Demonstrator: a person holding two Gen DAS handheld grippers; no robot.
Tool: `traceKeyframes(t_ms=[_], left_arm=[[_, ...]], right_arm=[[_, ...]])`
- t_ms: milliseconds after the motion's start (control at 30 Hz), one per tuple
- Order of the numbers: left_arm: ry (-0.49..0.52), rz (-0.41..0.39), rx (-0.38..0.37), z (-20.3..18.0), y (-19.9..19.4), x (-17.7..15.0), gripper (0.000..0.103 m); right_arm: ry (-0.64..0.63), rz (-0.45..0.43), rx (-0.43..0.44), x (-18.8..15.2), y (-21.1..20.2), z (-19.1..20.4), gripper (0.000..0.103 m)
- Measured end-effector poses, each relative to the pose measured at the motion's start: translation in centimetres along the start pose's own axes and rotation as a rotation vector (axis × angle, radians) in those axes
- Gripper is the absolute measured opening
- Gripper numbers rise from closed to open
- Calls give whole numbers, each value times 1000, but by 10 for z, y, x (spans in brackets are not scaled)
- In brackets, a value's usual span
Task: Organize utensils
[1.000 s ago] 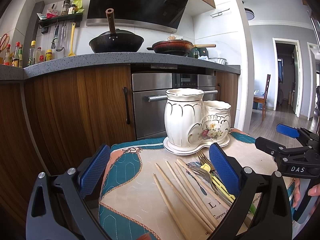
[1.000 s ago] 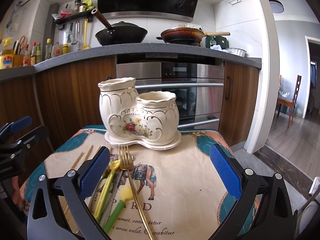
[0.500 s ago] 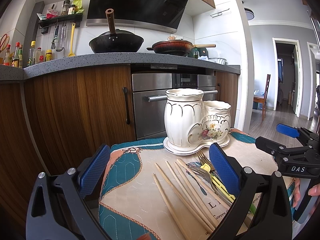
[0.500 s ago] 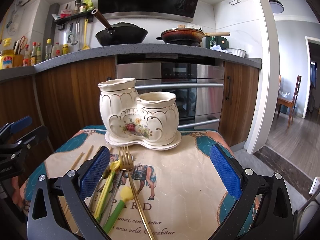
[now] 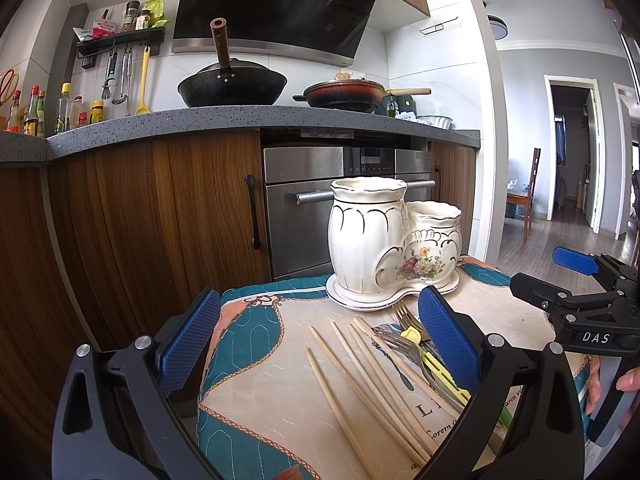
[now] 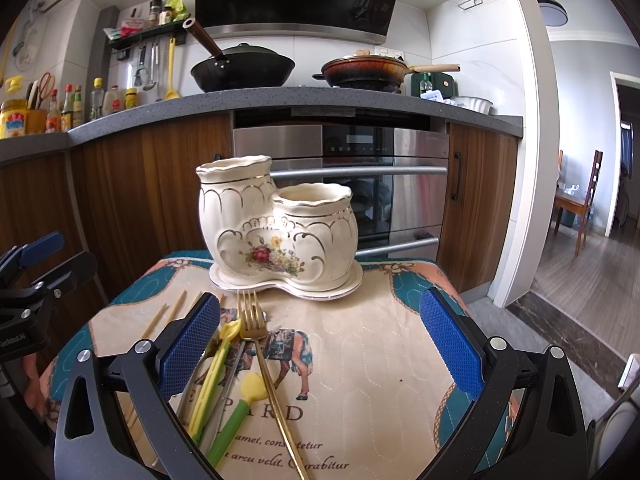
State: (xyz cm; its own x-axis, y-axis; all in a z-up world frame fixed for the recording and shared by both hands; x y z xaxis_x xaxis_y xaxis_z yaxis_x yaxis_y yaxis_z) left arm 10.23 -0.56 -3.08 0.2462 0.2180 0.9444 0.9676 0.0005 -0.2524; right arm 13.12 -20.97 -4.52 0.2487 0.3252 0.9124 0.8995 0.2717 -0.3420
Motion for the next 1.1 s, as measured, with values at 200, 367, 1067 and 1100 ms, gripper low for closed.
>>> traceKeyframes(t_ms=[200, 367, 1067, 1100], left_arm=[[2, 0, 0, 0, 0, 0, 98], [1, 0, 0, 0, 0, 0, 98], [-7, 68, 5, 5, 11, -12, 98], [-6, 92, 16, 6, 14, -15, 98]], right_arm=[[1, 0, -1, -1, 1, -1, 99], [-1, 1, -1, -1, 1, 0, 99], [33, 11, -129, -1, -5, -25, 99], [43, 21, -104, -2, -4, -27, 99]])
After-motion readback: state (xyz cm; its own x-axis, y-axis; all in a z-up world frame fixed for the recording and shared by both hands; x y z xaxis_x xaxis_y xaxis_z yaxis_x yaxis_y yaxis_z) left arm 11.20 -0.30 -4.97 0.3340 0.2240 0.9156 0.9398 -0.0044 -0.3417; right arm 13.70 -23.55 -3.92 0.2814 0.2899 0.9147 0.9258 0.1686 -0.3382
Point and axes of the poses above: each gripper's, at about its wrist camera, not at the fingertips, and y roughly the way its jaws point, z to its left, x to its top, the point moved 10 cm from there along y, roughly the way its jaws point, and after that the axes turned 15 degrees about -y, right-handed, at the moved point
